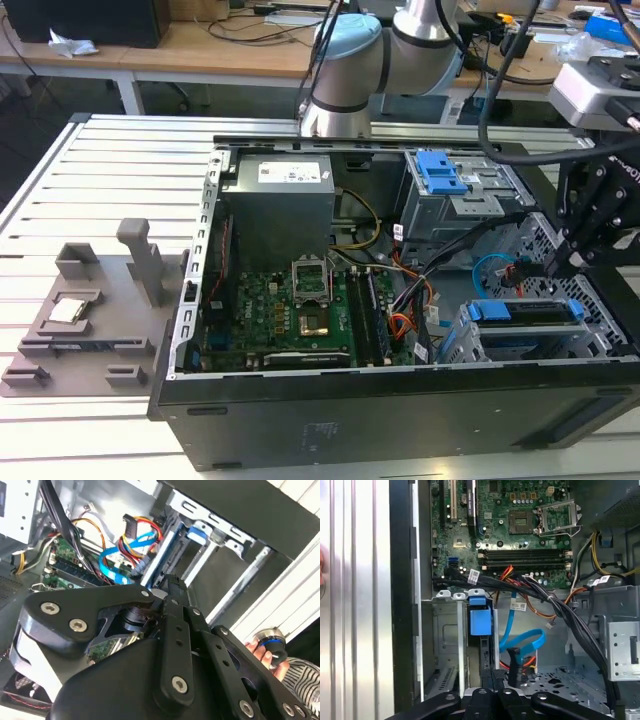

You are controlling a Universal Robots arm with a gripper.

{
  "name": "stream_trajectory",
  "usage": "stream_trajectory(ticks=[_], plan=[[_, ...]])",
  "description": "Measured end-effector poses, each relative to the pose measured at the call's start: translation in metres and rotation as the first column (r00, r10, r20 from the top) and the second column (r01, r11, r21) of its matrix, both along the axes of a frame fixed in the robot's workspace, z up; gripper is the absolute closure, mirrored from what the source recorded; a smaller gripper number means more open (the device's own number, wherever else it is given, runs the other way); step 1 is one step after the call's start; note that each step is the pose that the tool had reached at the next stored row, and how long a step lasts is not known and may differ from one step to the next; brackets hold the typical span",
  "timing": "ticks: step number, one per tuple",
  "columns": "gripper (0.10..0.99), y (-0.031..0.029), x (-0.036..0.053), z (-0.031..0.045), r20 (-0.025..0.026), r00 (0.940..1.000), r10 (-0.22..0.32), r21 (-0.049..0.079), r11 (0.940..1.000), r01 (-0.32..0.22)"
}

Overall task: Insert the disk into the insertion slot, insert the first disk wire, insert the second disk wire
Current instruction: 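Insert the first disk wire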

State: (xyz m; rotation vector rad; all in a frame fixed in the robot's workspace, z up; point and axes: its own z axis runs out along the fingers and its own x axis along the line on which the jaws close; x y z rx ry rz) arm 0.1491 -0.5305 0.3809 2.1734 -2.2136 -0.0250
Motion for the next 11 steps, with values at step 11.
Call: stream_trajectory(ticks=[11], plan=[[0.725,0.0161,0.0042,-0.0054,0.0000,1.0000,0.000,-0.002,1.0000,0.000]])
